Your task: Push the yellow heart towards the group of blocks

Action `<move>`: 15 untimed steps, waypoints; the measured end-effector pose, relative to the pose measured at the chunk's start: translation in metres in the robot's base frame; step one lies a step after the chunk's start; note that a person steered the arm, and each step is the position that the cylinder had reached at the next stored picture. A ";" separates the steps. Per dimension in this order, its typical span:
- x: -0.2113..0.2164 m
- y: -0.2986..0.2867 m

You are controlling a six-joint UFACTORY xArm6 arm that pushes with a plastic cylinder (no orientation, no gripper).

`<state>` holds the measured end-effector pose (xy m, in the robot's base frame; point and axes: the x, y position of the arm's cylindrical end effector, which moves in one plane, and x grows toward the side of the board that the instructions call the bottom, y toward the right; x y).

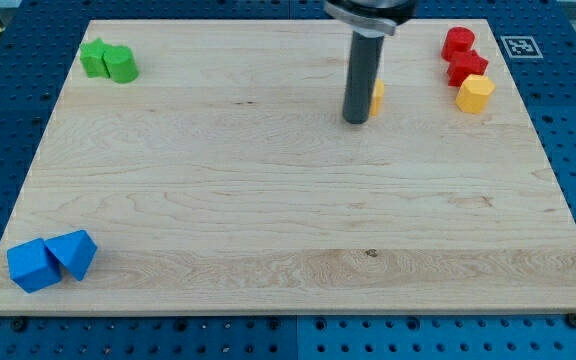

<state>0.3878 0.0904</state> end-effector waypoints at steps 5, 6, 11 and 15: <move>-0.027 -0.024; -0.070 0.001; -0.021 0.060; -0.007 0.025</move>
<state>0.3806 0.1152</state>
